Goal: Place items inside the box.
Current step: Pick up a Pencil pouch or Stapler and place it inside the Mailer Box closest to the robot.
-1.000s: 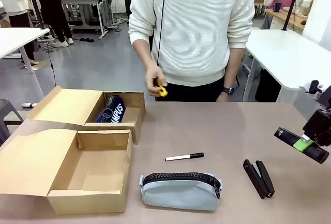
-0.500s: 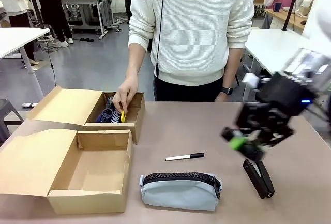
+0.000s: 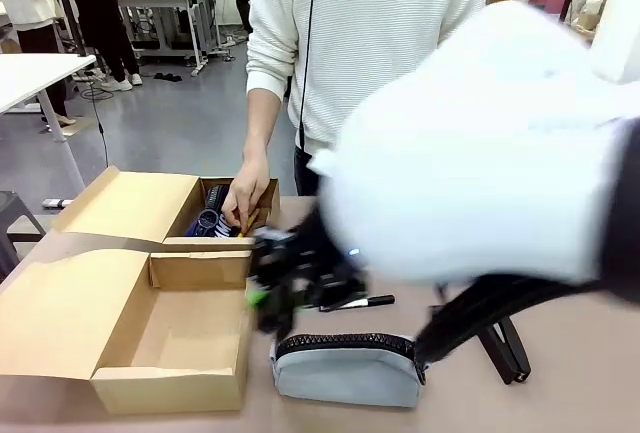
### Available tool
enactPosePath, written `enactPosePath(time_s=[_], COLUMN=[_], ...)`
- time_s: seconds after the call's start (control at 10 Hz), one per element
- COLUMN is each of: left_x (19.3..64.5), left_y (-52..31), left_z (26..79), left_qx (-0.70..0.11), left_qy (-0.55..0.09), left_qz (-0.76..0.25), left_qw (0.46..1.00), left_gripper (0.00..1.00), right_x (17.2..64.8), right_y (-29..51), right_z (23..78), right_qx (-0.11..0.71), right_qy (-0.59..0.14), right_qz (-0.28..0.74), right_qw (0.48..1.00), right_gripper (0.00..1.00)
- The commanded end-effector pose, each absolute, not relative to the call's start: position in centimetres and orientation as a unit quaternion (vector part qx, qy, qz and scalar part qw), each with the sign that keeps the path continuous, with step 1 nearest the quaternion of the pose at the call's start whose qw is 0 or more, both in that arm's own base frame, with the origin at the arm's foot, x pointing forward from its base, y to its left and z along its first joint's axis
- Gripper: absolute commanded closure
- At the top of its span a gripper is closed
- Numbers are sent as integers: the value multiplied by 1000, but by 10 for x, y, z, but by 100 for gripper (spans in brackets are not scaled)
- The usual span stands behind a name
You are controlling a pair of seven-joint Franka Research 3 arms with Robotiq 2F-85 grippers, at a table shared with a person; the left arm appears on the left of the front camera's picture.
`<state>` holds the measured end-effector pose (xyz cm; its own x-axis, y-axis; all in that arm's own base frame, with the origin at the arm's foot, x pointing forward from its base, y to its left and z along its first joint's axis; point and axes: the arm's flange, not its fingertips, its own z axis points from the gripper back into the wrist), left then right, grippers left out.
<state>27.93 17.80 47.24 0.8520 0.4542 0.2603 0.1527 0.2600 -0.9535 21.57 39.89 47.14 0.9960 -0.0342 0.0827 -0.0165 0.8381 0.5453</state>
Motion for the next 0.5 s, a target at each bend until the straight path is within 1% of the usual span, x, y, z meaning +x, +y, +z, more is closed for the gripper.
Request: enactPosePath(time_s=[0.0, 0.1, 0.2, 0.4], left_x=[279, 279, 279, 279], left_y=[177, 177, 177, 177], left_z=[473, 473, 473, 473], left_qx=[-605, -605, -605, -605], left_qy=[-263, -263, -263, -263], left_qz=[93, 93, 93, 93], left_qw=[746, 746, 746, 746], left_gripper=[0, 0, 0, 0], right_x=[261, 268, 220, 220], right_y=[467, 477, 436, 436], right_z=[453, 447, 461, 461], right_qx=[242, 236, 273, 273], right_qy=[-38, -25, -46, -46], right_qz=[34, 62, 32, 32], right_qw=[969, 970, 960, 960], right_gripper=[58, 58, 58, 58])
